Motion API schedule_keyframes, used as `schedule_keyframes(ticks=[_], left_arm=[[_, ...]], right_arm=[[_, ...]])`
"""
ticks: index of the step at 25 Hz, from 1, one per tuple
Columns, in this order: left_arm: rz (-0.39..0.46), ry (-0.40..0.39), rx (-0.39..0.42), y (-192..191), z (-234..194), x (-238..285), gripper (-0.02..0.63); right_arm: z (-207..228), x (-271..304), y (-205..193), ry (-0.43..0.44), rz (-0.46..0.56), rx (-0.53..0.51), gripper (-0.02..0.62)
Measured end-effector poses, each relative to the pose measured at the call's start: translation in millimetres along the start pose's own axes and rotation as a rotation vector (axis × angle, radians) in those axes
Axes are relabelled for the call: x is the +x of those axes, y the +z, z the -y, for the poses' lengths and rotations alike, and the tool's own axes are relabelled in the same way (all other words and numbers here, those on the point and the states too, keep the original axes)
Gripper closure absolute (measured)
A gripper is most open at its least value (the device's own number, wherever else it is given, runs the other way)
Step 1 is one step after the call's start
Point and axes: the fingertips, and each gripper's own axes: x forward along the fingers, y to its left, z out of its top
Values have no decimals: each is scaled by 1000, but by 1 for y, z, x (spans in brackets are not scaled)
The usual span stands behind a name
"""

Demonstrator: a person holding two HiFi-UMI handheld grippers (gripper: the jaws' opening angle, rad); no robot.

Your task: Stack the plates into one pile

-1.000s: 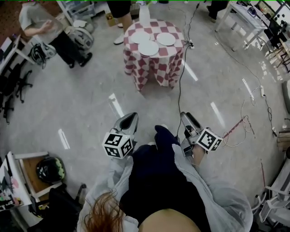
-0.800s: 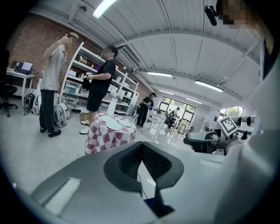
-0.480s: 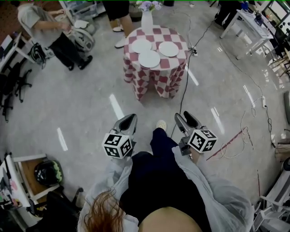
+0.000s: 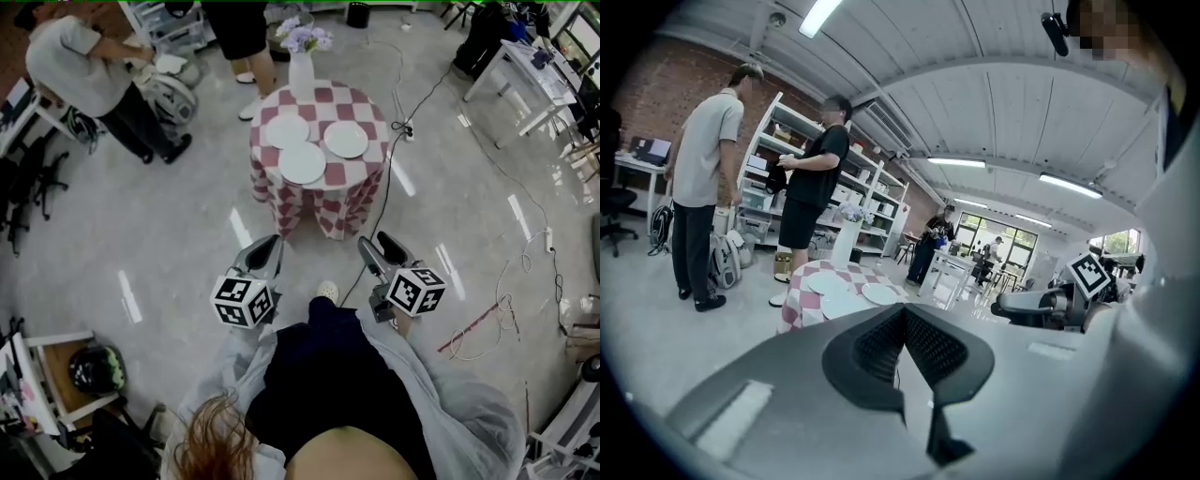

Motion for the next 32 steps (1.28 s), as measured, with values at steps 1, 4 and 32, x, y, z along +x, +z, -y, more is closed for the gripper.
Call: schedule_keyframes(ticks=[1,4,32], left_arm=[[4,3,2,4,-1,8,588],[13,11,10,13,-3,30,588],[-83,29,-42,3,-37,100,588]], right_arm=[[6,4,5,2,-1,0,347],[25,17,18,6,-2,-5,347],[66,86,18,22,-110,45,347]])
